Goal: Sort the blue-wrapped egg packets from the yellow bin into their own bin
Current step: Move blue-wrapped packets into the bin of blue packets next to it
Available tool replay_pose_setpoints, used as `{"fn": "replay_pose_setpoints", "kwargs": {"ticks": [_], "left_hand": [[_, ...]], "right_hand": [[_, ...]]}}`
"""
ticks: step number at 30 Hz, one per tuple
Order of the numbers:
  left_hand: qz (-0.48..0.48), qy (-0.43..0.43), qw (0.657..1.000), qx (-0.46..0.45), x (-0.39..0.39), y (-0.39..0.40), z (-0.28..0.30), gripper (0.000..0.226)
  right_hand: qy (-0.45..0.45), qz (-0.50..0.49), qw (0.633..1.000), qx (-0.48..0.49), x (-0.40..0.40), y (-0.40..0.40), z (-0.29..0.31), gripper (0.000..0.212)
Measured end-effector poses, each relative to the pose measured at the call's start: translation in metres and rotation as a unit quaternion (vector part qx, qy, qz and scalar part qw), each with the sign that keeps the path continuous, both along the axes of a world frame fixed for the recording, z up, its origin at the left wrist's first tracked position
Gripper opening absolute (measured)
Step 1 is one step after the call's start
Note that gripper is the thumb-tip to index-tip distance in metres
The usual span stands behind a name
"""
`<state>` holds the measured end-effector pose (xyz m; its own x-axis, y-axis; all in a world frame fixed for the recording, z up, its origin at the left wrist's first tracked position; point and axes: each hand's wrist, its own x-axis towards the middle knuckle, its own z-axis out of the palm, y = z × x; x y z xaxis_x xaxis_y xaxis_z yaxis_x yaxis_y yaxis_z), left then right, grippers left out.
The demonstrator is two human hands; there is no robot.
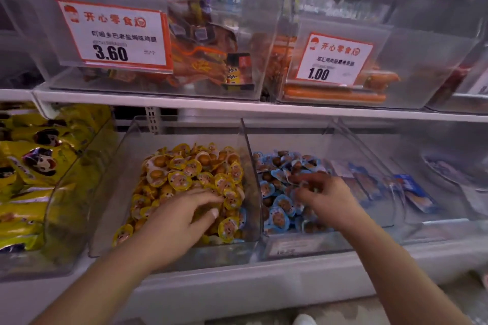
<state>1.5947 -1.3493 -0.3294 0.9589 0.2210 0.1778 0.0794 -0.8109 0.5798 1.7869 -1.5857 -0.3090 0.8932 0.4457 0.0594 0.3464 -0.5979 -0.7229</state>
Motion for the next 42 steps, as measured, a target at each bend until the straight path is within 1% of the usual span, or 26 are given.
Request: {"fn": "replay_pose_setpoints", "kwargs": {"ticks": [1,3,5,6,8,10,11,13,15,17,20,23,25,26,27,28,30,31,32,34,35,37,39,40,42], "left_hand": [[-0.012,0.002,1.0,0.014,0.005,-0.001,0.002,0.028],[-0.06,0.017,0.994,0.089,0.02,-0.005,0.003,0.035],[-0.112,0.073,0.977,0.165,0.038,-0.013,0.002,0.047],[-0.133,0.107,0.964,0.206,0.048,-0.016,0.0,0.049],[-0.163,0.145,0.934,0.282,0.062,-0.018,0.0,0.044],[-0.177,0.154,0.913,0.334,0.068,-0.01,0.001,0.038],[-0.175,0.153,0.908,0.348,0.068,-0.003,0.002,0.038],[-0.161,0.143,0.91,0.353,0.064,0.015,0.004,0.036],[-0.144,0.112,0.921,0.345,0.055,0.032,0.005,0.028],[-0.135,0.09,0.922,0.352,0.049,0.042,0.004,0.022],[-0.106,0.095,0.909,0.391,0.053,0.049,0.006,0.026],[-0.06,0.127,0.891,0.433,0.06,0.044,0.012,0.029],[-0.08,0.128,0.883,0.444,0.059,0.033,0.011,0.032],[-0.097,0.119,0.889,0.432,0.057,0.026,0.008,0.036],[-0.104,0.115,0.901,0.404,0.055,0.017,0.005,0.04],[-0.097,0.124,0.92,0.358,0.054,0.008,0.002,0.046],[-0.046,0.169,0.953,0.245,0.057,-0.01,-0.004,0.062],[-0.016,0.191,0.959,0.211,0.062,-0.017,-0.009,0.069],[0.003,0.204,0.958,0.202,0.067,-0.021,-0.015,0.077],[0.003,0.22,0.952,0.212,0.076,-0.026,-0.023,0.094],[-0.002,0.223,0.952,0.208,0.079,-0.025,-0.023,0.098],[0.007,0.21,0.963,0.169,0.084,-0.019,-0.022,0.098],[0.029,0.178,0.98,0.085,0.086,-0.013,-0.022,0.089],[0.031,0.172,0.983,0.053,0.087,-0.012,-0.022,0.084],[0.016,0.183,0.983,0.028,0.085,-0.014,-0.025,0.08]], "right_hand": [[-0.016,-0.012,1.0,0.003,-0.002,0.001,0.0,0.025],[-0.043,-0.015,0.998,0.048,-0.013,0.009,0.003,0.03],[-0.058,0.016,0.993,0.102,-0.03,0.022,0.004,0.03],[-0.057,0.039,0.99,0.12,-0.037,0.029,0.003,0.029],[-0.061,0.084,0.987,0.12,-0.049,0.042,-0.001,0.029],[-0.046,0.09,0.989,0.111,-0.054,0.049,-0.006,0.034],[-0.025,0.086,0.99,0.112,-0.053,0.051,-0.007,0.036],[-0.002,0.08,0.991,0.109,-0.051,0.052,-0.009,0.037],[-0.015,0.078,0.991,0.104,-0.049,0.054,-0.012,0.038],[-0.051,0.07,0.991,0.102,-0.052,0.056,-0.014,0.04],[-0.073,0.072,0.989,0.102,-0.056,0.058,-0.014,0.041],[-0.074,0.075,0.989,0.108,-0.056,0.056,-0.013,0.035],[-0.079,0.072,0.989,0.105,-0.056,0.056,-0.014,0.035],[-0.081,0.07,0.989,0.104,-0.057,0.057,-0.014,0.036],[-0.082,0.068,0.989,0.103,-0.057,0.057,-0.015,0.038],[-0.083,0.066,0.989,0.102,-0.057,0.058,-0.015,0.039],[-0.084,0.064,0.989,0.1,-0.058,0.06,-0.015,0.043],[-0.083,0.063,0.99,0.1,-0.058,0.06,-0.014,0.045],[-0.082,0.062,0.99,0.1,-0.058,0.061,-0.014,0.047],[-0.082,0.062,0.989,0.102,-0.059,0.061,-0.014,0.051],[-0.082,0.06,0.989,0.103,-0.06,0.061,-0.014,0.053],[-0.081,0.056,0.99,0.105,-0.061,0.061,-0.013,0.054],[-0.085,0.056,0.99,0.103,-0.062,0.061,-0.013,0.049],[-0.09,0.056,0.989,0.1,-0.062,0.061,-0.013,0.046],[-0.098,0.054,0.989,0.096,-0.062,0.061,-0.014,0.041]]}}
